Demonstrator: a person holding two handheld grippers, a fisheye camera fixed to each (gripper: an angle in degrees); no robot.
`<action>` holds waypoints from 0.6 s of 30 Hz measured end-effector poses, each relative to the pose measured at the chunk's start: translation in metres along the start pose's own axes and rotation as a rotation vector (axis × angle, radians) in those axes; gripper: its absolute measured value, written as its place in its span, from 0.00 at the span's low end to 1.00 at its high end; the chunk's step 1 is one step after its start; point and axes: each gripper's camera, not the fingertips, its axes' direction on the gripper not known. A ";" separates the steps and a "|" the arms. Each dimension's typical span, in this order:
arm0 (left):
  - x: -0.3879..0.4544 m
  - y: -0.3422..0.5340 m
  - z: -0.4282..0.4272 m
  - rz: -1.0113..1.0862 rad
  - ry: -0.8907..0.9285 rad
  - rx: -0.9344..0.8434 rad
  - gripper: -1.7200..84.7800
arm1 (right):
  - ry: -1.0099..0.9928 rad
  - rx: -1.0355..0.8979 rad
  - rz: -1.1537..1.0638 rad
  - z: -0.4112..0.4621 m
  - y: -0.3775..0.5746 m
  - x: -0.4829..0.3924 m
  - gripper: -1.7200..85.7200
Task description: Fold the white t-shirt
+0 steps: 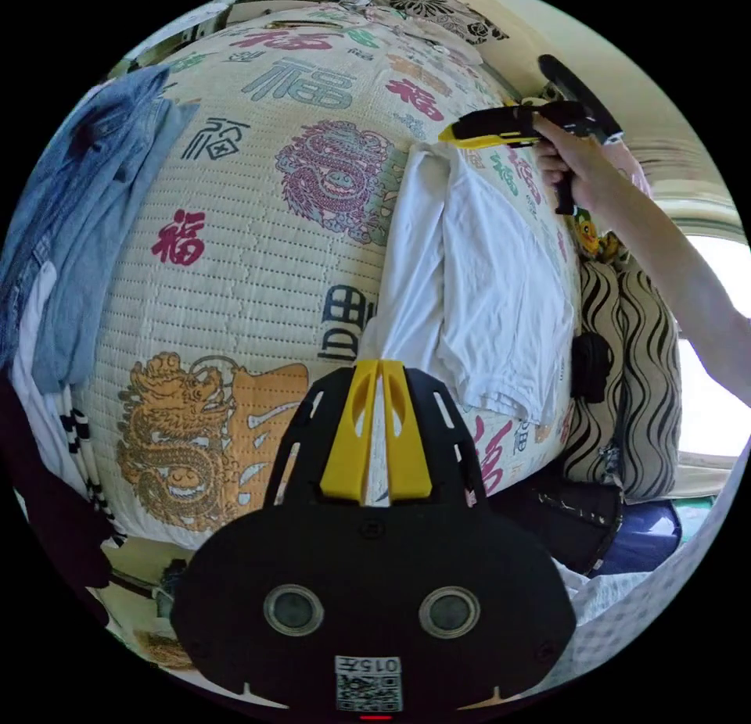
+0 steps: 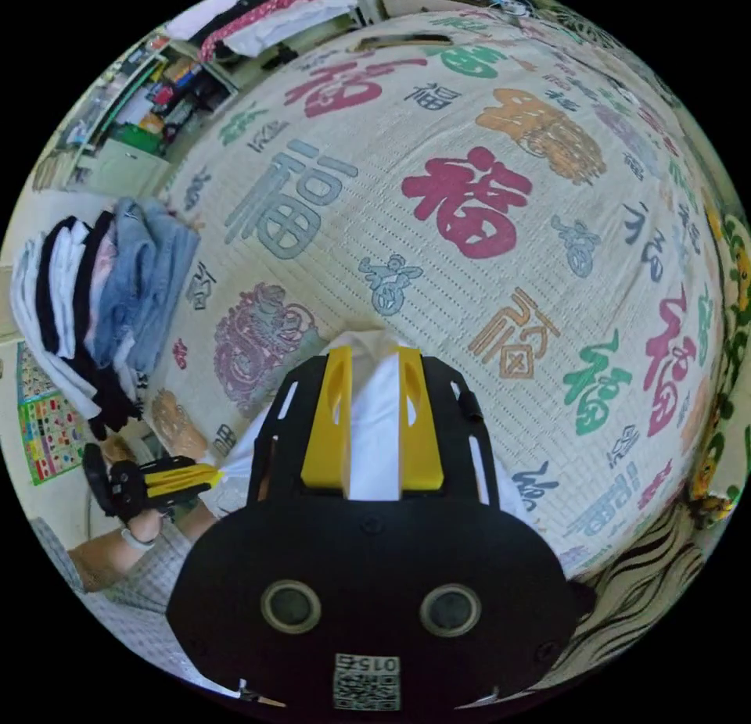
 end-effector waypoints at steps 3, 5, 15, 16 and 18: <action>-0.011 0.009 -0.005 -0.021 0.065 0.004 0.03 | 0.264 -0.166 -0.072 0.046 -0.034 -0.023 0.04; -0.012 0.013 -0.018 0.013 -0.005 0.111 0.08 | 0.323 -0.194 -0.104 0.056 -0.044 -0.034 0.02; -0.051 0.037 0.018 -0.109 0.163 0.025 0.02 | 0.221 -0.213 0.010 0.057 -0.071 0.004 0.01; -0.053 0.042 0.021 -0.126 0.184 0.034 0.02 | 0.209 -0.215 0.028 0.055 -0.073 0.008 0.01; -0.054 0.045 0.024 -0.133 0.218 0.057 0.02 | 0.220 -0.219 0.018 0.051 -0.072 0.009 0.01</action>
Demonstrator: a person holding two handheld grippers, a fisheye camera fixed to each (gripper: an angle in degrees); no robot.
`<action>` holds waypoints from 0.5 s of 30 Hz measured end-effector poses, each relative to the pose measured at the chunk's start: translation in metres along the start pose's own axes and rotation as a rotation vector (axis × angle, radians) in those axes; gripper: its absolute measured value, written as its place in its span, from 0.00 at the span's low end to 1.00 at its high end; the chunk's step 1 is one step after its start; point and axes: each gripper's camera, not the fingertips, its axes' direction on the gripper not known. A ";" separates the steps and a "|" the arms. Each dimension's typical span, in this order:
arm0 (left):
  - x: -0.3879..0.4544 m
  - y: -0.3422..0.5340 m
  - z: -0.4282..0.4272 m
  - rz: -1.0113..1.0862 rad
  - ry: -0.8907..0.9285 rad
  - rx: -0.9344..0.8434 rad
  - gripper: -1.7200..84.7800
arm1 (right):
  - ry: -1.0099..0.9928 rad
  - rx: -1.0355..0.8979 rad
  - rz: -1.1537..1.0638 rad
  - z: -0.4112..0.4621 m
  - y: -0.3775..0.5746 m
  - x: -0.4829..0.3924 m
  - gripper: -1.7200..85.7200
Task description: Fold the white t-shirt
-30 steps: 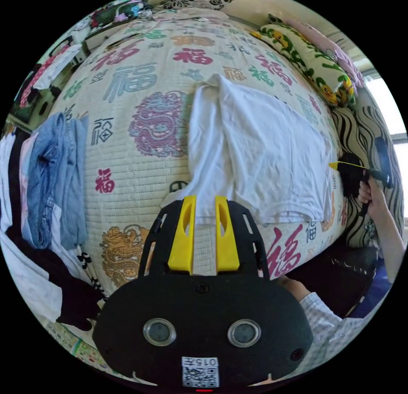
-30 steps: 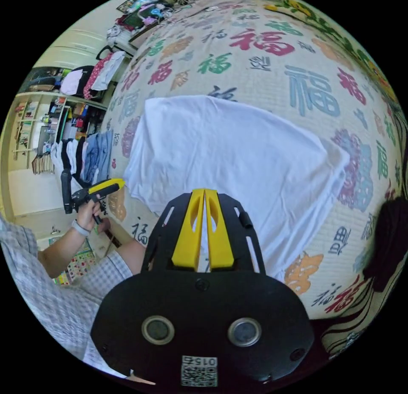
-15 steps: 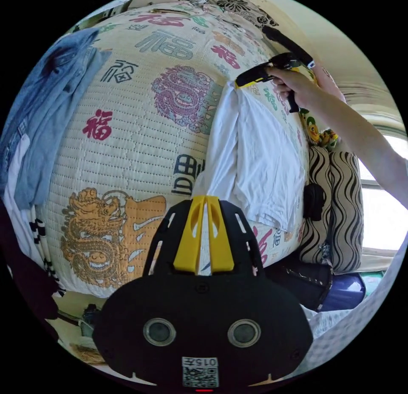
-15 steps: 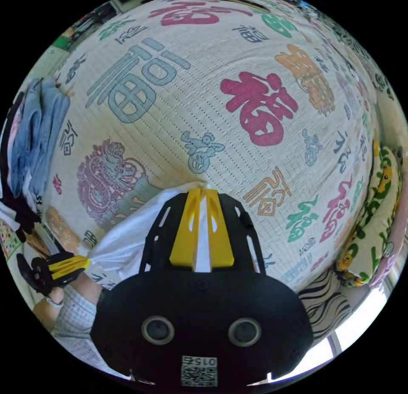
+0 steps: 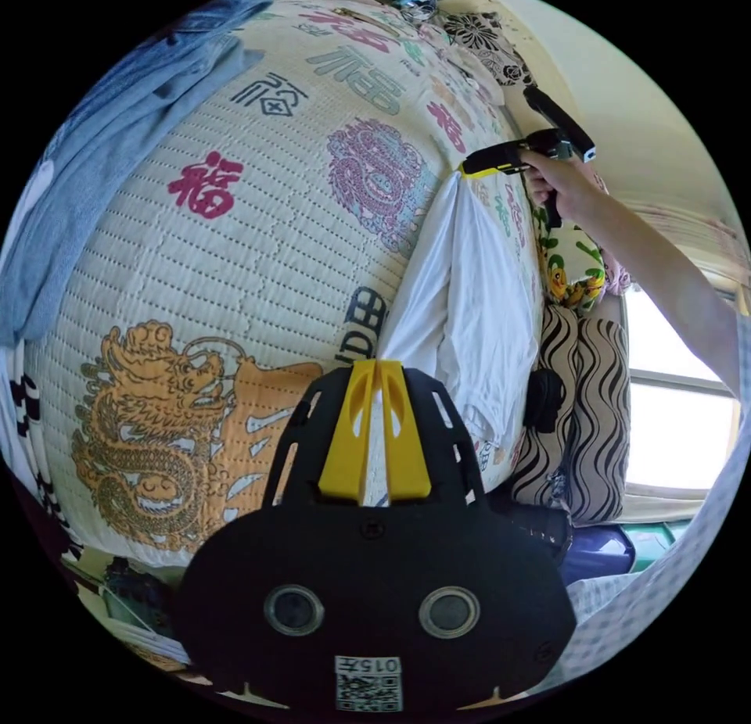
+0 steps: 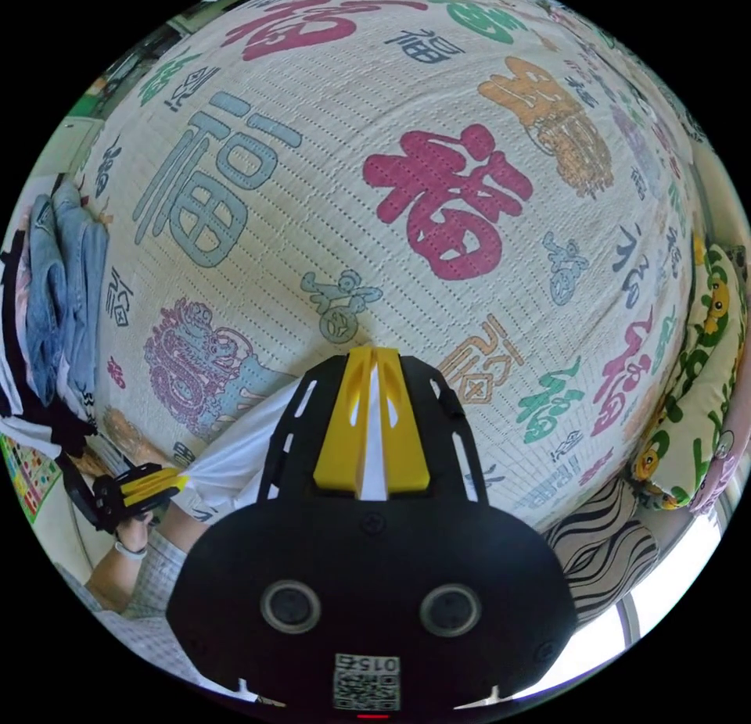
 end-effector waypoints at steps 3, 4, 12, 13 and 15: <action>0.002 0.006 -0.002 0.008 0.047 0.049 0.01 | 0.024 0.027 -0.059 -0.016 0.011 0.003 0.01; 0.009 0.010 -0.003 0.047 0.056 0.057 0.01 | 0.020 0.041 -0.068 -0.025 0.017 0.009 0.01; 0.115 0.081 0.011 0.407 0.066 0.056 0.01 | -0.321 0.288 -0.046 -0.112 0.131 0.122 0.01; 0.137 0.094 0.019 0.463 0.064 0.060 0.01 | -0.421 0.337 -0.041 -0.124 0.159 0.150 0.01; 0.170 0.114 0.036 0.561 0.055 0.048 0.01 | -0.554 0.416 -0.059 -0.135 0.204 0.194 0.01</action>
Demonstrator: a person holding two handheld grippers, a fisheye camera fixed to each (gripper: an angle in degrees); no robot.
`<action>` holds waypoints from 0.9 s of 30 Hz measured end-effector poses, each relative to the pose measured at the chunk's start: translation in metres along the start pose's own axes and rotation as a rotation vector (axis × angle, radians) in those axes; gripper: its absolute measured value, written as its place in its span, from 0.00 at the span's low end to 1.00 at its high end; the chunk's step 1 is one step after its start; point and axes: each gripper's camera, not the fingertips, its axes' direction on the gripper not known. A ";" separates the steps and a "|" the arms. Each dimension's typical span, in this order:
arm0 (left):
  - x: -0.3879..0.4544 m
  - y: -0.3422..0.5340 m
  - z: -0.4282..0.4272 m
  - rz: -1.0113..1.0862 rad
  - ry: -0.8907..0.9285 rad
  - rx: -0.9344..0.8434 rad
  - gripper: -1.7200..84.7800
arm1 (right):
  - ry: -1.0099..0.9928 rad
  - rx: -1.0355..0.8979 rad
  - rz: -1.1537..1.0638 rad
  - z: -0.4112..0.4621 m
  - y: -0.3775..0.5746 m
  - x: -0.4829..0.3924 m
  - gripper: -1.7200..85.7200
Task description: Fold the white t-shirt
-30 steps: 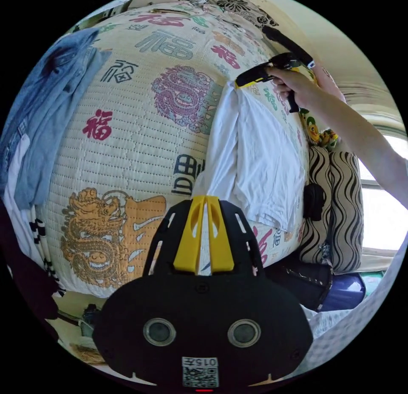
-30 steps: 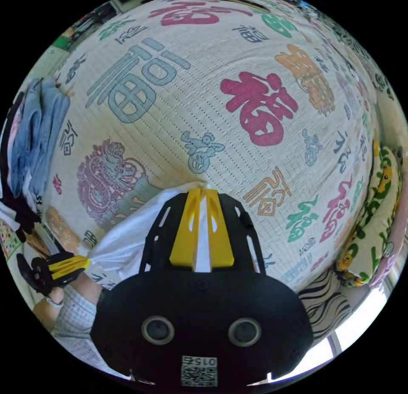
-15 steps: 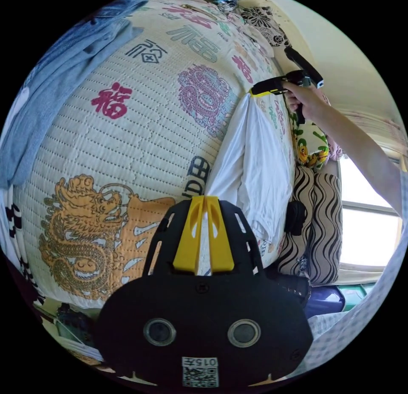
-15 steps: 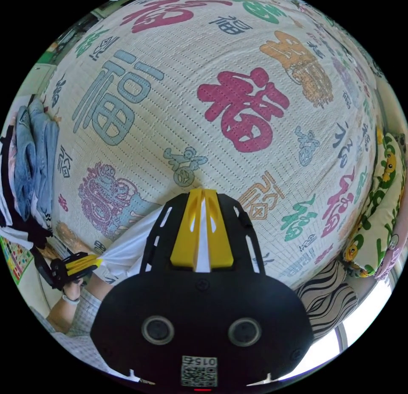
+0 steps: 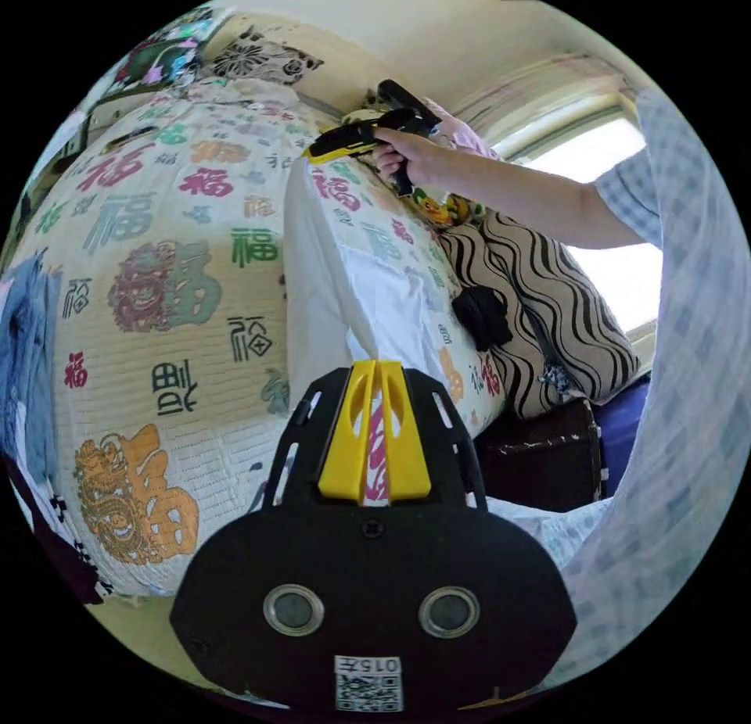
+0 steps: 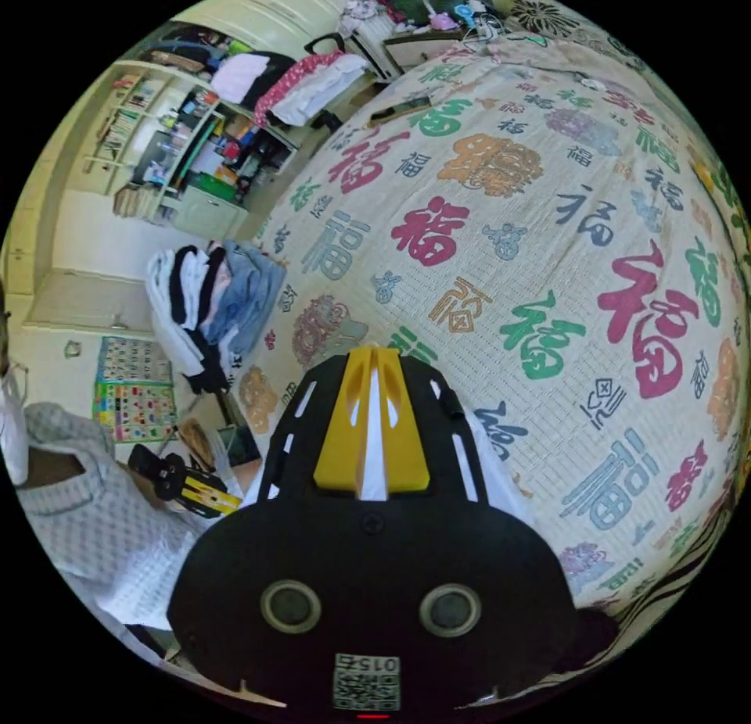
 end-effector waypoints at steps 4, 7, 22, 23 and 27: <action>0.080 0.003 0.061 0.190 0.020 -0.004 0.01 | -0.119 0.131 0.039 -0.094 0.089 0.068 0.01; 0.122 0.004 0.119 0.257 0.069 -0.037 0.01 | -0.172 0.199 0.097 -0.142 0.151 0.120 0.02; 0.221 0.014 0.400 0.453 -0.046 -0.300 0.02 | -0.202 0.240 0.333 -0.200 0.295 0.302 0.02; 0.218 0.014 0.418 0.451 -0.055 -0.336 0.03 | -0.107 0.221 0.409 -0.207 0.299 0.306 0.01; 0.213 0.003 0.454 0.409 0.096 -0.467 0.06 | 0.019 0.209 0.451 -0.247 0.309 0.294 0.02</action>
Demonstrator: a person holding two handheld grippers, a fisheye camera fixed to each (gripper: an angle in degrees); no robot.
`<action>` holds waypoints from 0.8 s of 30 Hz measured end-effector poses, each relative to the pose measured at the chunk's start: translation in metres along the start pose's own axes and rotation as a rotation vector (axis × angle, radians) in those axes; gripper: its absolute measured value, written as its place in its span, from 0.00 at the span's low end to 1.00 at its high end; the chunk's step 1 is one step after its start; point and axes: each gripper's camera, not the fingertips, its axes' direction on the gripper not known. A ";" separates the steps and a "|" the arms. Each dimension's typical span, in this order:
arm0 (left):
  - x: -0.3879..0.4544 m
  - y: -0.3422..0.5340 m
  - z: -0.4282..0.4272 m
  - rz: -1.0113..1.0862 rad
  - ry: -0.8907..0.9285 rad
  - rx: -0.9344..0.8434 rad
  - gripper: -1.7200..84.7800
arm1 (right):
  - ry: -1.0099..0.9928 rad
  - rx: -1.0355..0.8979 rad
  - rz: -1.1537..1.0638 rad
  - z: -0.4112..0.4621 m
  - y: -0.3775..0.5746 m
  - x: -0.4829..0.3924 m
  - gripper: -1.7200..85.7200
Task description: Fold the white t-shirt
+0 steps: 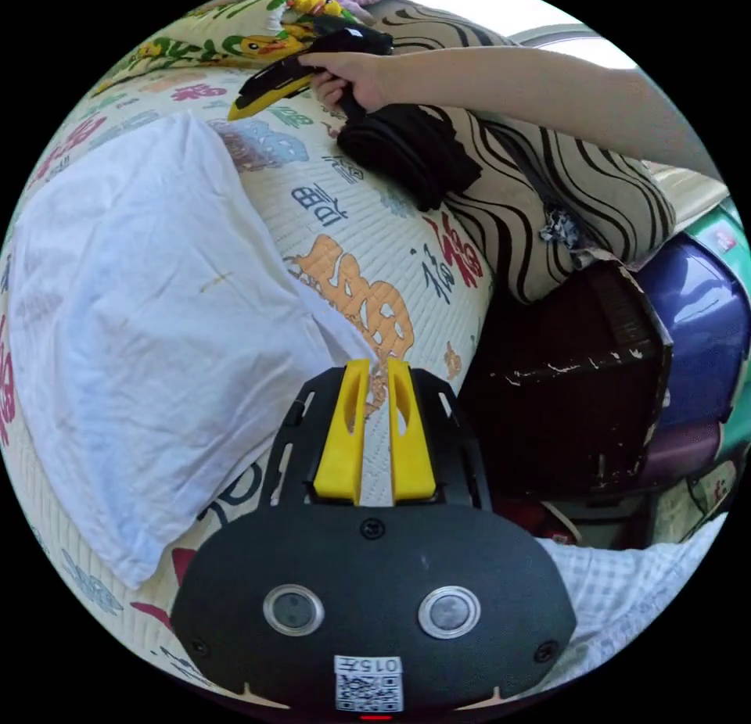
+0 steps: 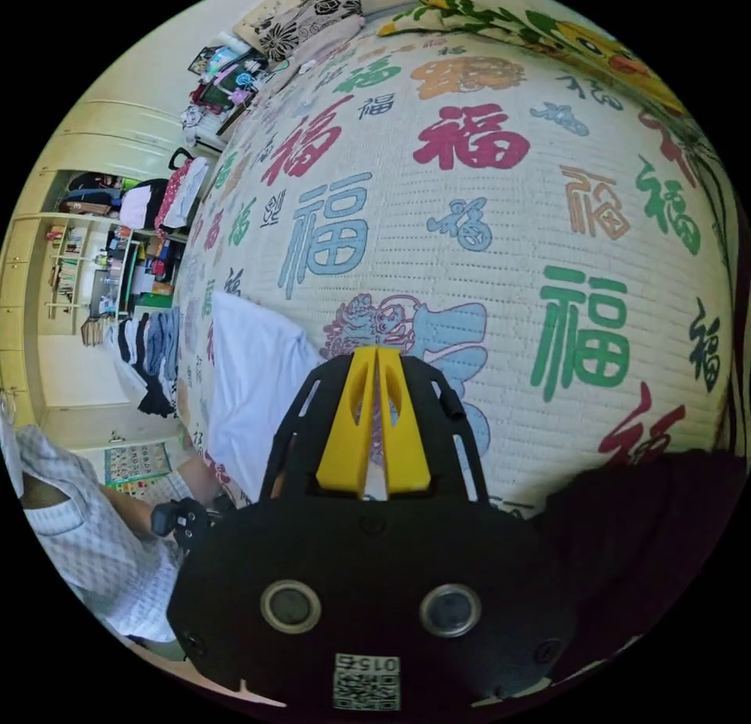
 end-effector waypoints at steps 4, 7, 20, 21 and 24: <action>0.000 -0.018 -0.031 0.096 0.052 0.082 0.08 | -0.037 0.037 -0.115 -0.041 0.022 -0.069 0.02; -0.030 -0.032 -0.060 -0.005 -0.079 0.129 0.08 | -0.028 -0.034 -0.181 -0.028 0.038 -0.116 0.02; -0.099 -0.061 -0.033 0.007 -0.203 -0.200 0.04 | 0.205 -0.051 0.115 -0.042 0.128 -0.133 0.01; -0.098 -0.065 -0.039 0.016 -0.204 -0.163 0.04 | 0.174 -0.040 0.097 -0.046 0.130 -0.138 0.01; -0.104 -0.088 -0.060 0.030 -0.247 -0.065 0.03 | 0.037 -0.101 0.006 -0.037 0.133 -0.160 0.01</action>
